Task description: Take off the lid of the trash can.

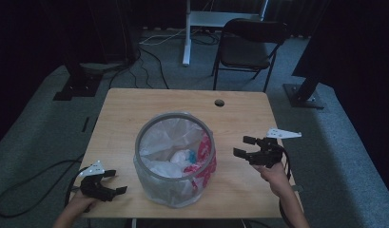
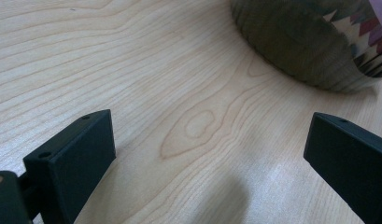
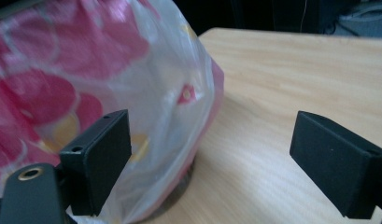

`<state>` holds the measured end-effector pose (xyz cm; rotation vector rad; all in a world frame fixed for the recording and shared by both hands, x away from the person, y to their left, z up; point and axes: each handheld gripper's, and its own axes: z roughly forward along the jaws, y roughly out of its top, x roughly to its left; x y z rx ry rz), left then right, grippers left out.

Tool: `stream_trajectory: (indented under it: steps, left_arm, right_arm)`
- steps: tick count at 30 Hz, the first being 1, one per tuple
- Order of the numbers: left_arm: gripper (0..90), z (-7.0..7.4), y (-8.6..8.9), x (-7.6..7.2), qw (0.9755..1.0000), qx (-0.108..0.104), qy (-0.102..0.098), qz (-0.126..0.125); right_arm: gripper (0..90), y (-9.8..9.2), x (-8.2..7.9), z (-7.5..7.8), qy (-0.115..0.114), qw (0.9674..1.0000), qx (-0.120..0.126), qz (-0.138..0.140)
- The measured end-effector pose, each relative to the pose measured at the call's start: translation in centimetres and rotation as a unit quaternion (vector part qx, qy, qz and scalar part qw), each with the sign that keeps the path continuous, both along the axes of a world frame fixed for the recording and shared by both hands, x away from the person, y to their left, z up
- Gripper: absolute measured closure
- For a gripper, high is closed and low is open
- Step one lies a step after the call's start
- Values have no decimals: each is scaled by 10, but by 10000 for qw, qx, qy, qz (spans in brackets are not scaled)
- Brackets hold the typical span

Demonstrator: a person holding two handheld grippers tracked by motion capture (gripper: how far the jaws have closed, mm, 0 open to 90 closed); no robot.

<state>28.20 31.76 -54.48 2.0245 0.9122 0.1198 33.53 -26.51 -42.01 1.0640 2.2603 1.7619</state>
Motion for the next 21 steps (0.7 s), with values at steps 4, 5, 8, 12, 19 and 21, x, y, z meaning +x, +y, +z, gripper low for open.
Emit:
stream_trajectory:
  steps: [4,5,8,12,19,21]
  left_arm:
    - [20,0,0,0,10000,-29,-21,0]
    - [20,0,0,0,10000,-14,-14,-11]
    - [20,0,0,0,10000,-22,-15,1]
    - [20,0,0,0,10000,-1,-9,5]
    - [20,0,1,0,10000,-29,-5,21]
    - [20,0,0,0,10000,-16,0,12]
  right_arm:
    - [124,3,1,12,-145,9998,58,87]
    - [124,3,1,15,-167,9998,48,116]
    - [124,7,3,23,-243,9996,51,168]
    - [124,11,5,38,-348,9988,202,281]
    - [124,30,10,67,-629,9967,83,514]
    - [123,35,12,75,-676,9959,89,601]
